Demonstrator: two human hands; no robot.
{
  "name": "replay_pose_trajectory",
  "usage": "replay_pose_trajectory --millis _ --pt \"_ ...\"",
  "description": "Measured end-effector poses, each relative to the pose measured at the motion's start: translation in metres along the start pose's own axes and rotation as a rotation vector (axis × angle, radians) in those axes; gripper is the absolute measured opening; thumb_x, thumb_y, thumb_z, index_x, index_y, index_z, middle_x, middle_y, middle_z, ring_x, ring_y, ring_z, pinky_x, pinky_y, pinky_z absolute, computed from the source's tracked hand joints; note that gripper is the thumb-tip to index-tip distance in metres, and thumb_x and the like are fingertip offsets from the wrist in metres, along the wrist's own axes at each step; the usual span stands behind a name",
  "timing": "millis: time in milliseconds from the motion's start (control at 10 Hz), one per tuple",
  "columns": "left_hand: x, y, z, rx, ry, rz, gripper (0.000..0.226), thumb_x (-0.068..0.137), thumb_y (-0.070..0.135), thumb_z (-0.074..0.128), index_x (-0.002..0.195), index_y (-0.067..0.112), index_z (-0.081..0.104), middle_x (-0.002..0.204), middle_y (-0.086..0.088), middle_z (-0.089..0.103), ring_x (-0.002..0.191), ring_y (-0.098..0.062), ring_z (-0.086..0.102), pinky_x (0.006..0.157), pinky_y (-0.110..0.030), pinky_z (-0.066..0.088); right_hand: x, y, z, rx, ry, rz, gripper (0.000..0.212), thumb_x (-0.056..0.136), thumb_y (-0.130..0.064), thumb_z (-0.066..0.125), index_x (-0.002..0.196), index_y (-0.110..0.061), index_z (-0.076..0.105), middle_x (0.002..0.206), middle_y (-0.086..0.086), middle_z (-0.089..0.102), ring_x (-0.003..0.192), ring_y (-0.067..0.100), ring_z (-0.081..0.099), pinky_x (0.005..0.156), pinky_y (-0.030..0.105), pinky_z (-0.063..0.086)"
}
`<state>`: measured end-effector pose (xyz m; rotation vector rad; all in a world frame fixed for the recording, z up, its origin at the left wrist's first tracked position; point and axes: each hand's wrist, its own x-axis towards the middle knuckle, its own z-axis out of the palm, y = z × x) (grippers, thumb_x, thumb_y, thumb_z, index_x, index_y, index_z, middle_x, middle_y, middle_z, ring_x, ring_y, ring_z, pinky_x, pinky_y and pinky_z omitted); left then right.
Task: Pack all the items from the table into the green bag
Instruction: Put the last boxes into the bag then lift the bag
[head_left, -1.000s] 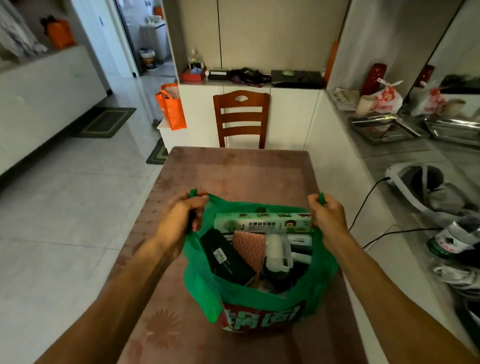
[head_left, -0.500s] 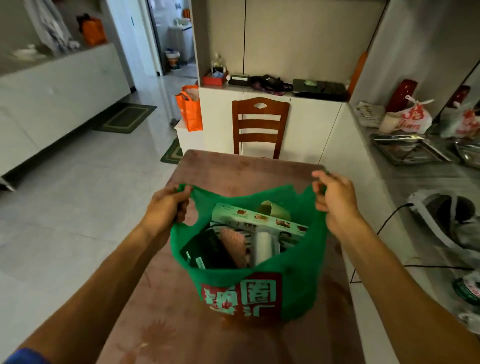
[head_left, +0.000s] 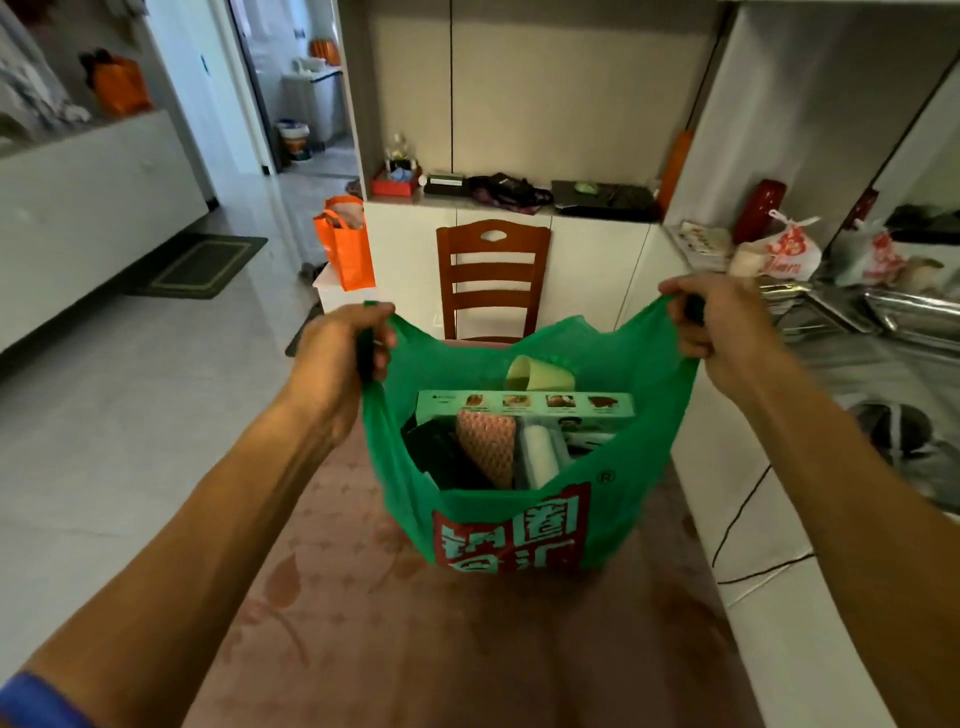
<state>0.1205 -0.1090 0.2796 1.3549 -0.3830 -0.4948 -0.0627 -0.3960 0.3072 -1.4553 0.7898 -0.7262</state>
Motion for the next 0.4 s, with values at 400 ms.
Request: replay_pose_trajectory --millis 400 --pt "0.016 -0.071 -0.002 0.270 0.098 -0.144 0.013 0.089 0.006 0.056 0.097 0.003 0.066 0.071 -0.005 0.065 0.066 -0.016 0.056 0.068 -0.030 0.045 0.009 0.121 -0.027 -0.286 0.133 0.285 0.035 0.086 0.002 0.053 0.121 -0.006 0.052 0.077 0.015 0.063 0.059 0.022 0.054 0.050 0.031 0.042"
